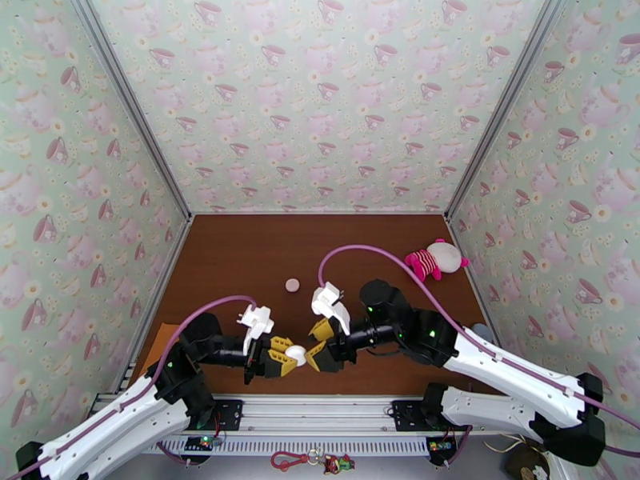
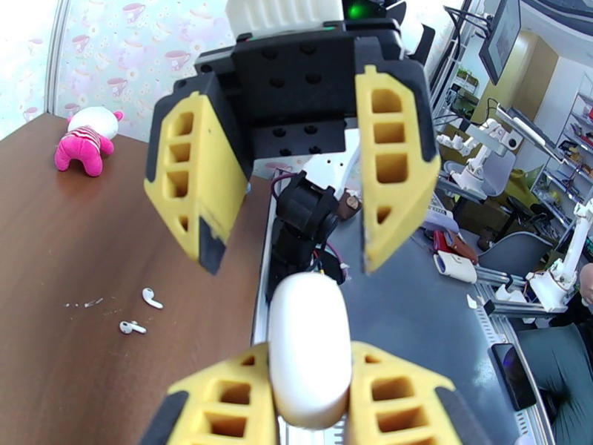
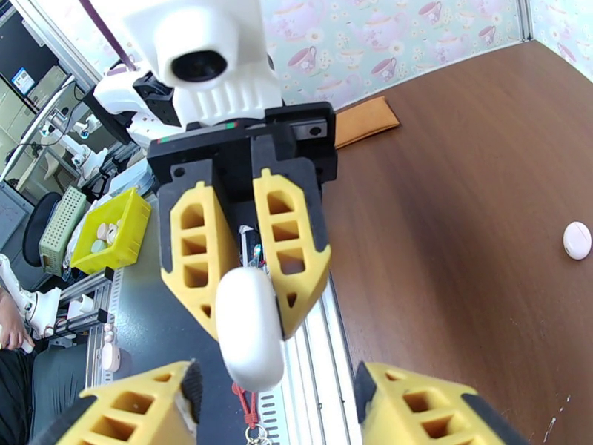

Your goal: Insert the wireless bluetooth earbuds into the charging case

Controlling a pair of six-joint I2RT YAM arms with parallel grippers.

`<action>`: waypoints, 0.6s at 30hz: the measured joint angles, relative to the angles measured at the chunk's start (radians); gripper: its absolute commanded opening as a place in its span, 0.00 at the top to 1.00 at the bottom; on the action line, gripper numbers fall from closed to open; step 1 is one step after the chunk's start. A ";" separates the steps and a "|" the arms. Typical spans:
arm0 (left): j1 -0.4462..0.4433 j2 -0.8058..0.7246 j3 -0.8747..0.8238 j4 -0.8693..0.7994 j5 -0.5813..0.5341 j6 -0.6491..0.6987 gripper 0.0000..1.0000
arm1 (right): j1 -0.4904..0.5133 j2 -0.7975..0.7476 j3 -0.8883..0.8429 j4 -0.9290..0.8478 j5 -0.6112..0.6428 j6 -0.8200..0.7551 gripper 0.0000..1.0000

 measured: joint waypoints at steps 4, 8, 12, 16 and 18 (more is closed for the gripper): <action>0.000 0.011 -0.004 0.013 -0.003 0.019 1.00 | 0.002 0.008 -0.002 0.003 0.000 0.000 0.39; 0.000 0.012 -0.005 0.017 -0.002 0.032 1.00 | 0.002 0.005 -0.013 0.014 0.001 0.000 0.39; 0.000 0.024 -0.005 0.024 0.000 0.032 1.00 | 0.011 0.013 -0.013 0.014 0.017 0.000 0.38; 0.003 0.035 -0.005 0.032 0.003 0.031 1.00 | 0.020 0.035 -0.013 0.014 0.052 0.000 0.38; 0.004 0.035 -0.005 0.032 0.007 0.031 1.00 | 0.020 0.039 -0.013 0.014 0.065 0.000 0.39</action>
